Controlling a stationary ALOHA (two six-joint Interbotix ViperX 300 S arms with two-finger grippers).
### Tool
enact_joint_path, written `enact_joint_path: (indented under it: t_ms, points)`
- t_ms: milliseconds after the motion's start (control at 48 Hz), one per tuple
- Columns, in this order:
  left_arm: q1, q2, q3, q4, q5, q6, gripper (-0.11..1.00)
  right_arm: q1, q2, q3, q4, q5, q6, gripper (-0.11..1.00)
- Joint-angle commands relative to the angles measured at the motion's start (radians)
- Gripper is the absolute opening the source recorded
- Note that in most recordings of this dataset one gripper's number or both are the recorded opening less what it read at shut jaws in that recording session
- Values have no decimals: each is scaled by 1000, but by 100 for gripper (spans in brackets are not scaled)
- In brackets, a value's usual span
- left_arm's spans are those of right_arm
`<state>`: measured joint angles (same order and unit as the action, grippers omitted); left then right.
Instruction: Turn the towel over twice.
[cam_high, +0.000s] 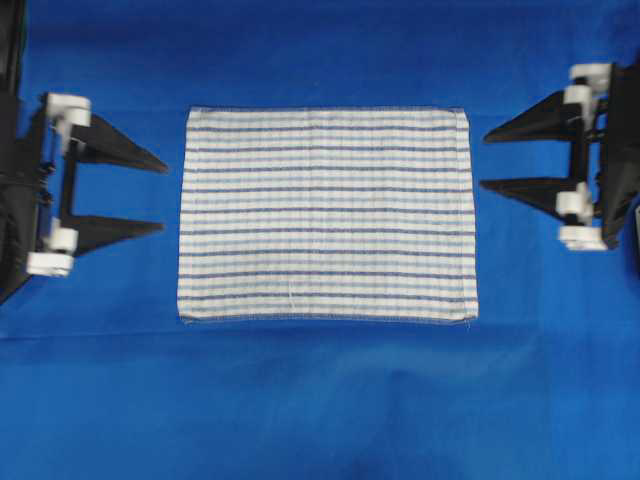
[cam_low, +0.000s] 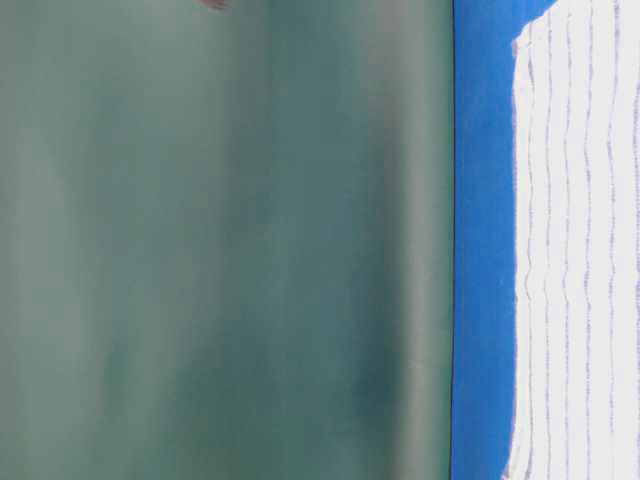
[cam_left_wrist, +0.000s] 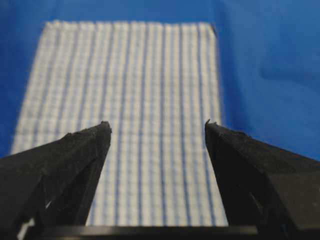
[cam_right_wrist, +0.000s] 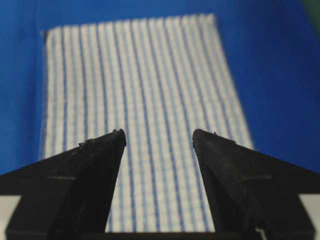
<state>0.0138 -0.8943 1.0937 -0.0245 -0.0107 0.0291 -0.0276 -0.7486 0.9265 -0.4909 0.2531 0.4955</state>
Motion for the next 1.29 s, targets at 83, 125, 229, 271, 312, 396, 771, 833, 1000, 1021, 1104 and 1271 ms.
enact_joint_path:
  t_ms: [83, 125, 229, 271, 312, 396, 771, 833, 1000, 1021, 1104, 1271]
  points:
    - [29, -67, 57, 3, -61, 29, 70, -52, -77, 41, -32, -77, 0, 62]
    - [34, -83, 77, 3, -84, 29, 70, -74, -89, 63, -31, -110, 0, 62]
    - [35, -114, 118, 2, -129, 29, 70, -109, -98, 109, -31, -173, 11, 62]
    - [35, -118, 124, 2, -132, 29, 70, -117, -97, 120, -28, -189, 17, 62]
    - [37, -120, 124, 2, -132, 28, 70, -120, -97, 127, -25, -199, 20, 62]
    - [37, -120, 123, 2, -132, 28, 70, -120, -91, 129, -15, -202, 23, 62]
    - [114, -97, 123, 2, -169, 37, 70, -172, -67, 126, -14, -204, 23, 62]
    - [156, -77, 126, 2, -186, 38, 70, -206, -44, 126, -15, -202, 23, 62]
    - [229, 14, 137, 3, -215, 38, 70, -298, 80, 120, -14, -207, 23, 62]
    - [235, 29, 138, 3, -219, 38, 70, -308, 98, 117, -14, -207, 23, 62]
    - [262, 104, 138, 3, -244, 38, 70, -344, 175, 106, -14, -207, 23, 62]
    - [316, 258, 130, 2, -308, 38, 70, -410, 348, 77, -17, -235, 23, 62]
